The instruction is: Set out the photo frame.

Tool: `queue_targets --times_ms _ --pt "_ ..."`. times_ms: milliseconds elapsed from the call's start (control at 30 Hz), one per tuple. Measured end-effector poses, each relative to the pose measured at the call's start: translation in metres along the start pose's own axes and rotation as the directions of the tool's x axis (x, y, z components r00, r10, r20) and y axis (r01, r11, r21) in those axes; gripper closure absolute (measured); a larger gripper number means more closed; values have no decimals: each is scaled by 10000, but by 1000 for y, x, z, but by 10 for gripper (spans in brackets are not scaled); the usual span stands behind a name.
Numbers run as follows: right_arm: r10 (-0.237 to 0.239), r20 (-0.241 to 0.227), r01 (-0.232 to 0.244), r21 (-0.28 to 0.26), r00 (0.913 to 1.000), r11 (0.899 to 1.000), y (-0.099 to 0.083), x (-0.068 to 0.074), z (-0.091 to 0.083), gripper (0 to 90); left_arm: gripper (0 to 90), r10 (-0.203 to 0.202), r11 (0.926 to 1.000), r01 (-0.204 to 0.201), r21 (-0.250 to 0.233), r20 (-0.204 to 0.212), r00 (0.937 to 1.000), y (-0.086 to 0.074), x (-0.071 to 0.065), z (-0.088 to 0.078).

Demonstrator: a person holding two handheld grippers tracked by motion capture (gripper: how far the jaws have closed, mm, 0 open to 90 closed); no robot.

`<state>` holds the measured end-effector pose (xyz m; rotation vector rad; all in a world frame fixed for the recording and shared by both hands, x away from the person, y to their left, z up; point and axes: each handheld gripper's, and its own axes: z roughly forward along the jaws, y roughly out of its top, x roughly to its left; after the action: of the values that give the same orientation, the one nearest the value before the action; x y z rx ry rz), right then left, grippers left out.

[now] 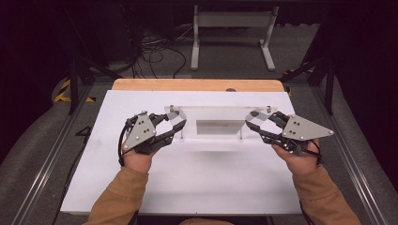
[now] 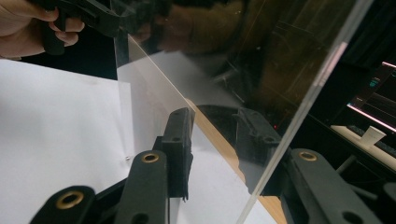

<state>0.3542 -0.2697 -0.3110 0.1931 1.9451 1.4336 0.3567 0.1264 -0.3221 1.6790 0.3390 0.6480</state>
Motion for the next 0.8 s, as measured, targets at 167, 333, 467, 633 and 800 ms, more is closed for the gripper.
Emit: queue_targets --times_ms 167,333,467,633,800 --pt "741 -281 -744 -93 9969 9972 9 -3 -2 633 624 -343 9994 343 -3 116 9993 12 -1 -6" --pt "1317 -452 -1319 -15 9903 9913 22 -2 -7 639 624 -748 9972 750 -39 345 9966 25 1 -12" --pt "2068 -682 -2068 60 9760 9784 31 -6 -10 650 624 -1257 9920 1248 173 606 9902 35 6 -12" --pt "3031 -998 -3017 295 9477 9530 38 -17 -8 659 624 -2018 9785 1973 604 804 9761 41 18 -6" --pt "3210 -990 -3181 443 9419 9470 37 -28 2 657 621 -2399 9688 2343 809 690 9683 41 29 0"
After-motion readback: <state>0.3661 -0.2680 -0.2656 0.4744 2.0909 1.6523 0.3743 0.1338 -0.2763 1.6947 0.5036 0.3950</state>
